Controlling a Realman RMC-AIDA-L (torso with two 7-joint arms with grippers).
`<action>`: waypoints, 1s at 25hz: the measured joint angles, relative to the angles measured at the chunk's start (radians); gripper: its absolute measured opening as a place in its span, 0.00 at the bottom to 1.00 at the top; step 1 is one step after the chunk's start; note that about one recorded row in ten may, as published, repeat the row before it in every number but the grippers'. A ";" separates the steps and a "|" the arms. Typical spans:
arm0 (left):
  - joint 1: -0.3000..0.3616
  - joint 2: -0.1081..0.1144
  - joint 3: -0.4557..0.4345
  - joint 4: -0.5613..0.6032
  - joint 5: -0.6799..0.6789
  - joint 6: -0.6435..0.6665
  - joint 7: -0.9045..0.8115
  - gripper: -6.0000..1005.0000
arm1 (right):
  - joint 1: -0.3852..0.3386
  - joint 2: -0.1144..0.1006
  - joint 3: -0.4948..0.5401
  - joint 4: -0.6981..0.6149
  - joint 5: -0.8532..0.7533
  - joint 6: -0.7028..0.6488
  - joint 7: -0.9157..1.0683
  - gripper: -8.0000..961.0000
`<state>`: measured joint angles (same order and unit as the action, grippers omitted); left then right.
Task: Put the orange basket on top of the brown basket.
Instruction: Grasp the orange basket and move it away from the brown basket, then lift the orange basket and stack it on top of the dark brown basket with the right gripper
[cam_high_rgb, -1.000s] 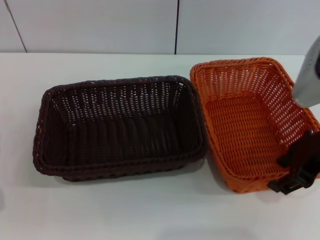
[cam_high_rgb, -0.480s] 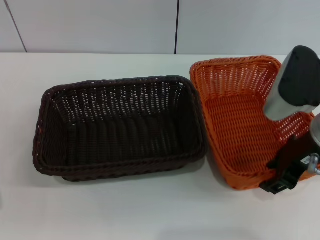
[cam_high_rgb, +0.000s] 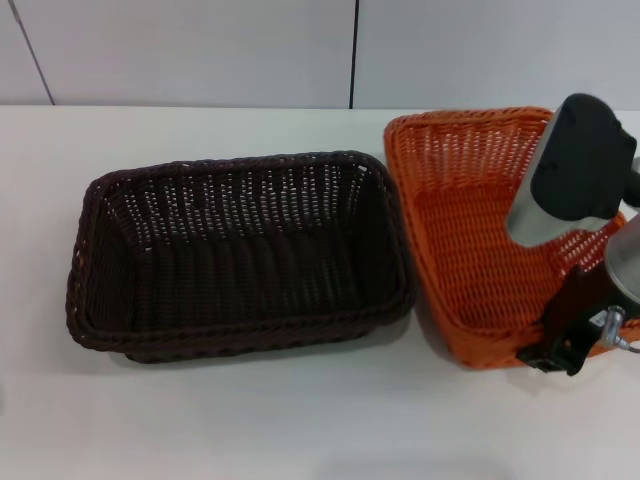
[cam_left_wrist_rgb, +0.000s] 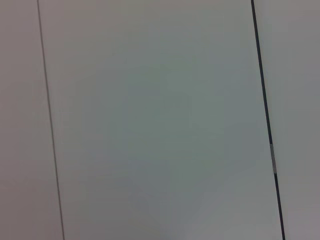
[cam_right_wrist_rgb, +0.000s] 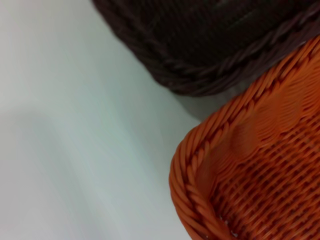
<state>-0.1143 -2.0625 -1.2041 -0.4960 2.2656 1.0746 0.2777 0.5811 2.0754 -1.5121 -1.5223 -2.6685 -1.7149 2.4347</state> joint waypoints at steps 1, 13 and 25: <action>-0.002 0.000 0.000 0.004 0.000 0.000 0.000 0.72 | -0.003 0.000 -0.001 -0.017 -0.006 0.001 0.014 0.29; -0.013 -0.001 -0.007 0.014 0.000 0.017 0.000 0.72 | -0.002 0.001 -0.006 -0.356 -0.080 -0.050 0.136 0.23; -0.013 -0.001 -0.014 0.018 0.000 0.018 -0.011 0.73 | 0.075 -0.001 -0.104 -0.431 -0.085 0.032 0.007 0.24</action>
<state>-0.1268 -2.0632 -1.2180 -0.4783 2.2658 1.0923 0.2664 0.6563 2.0744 -1.6164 -1.9533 -2.7531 -1.6826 2.4419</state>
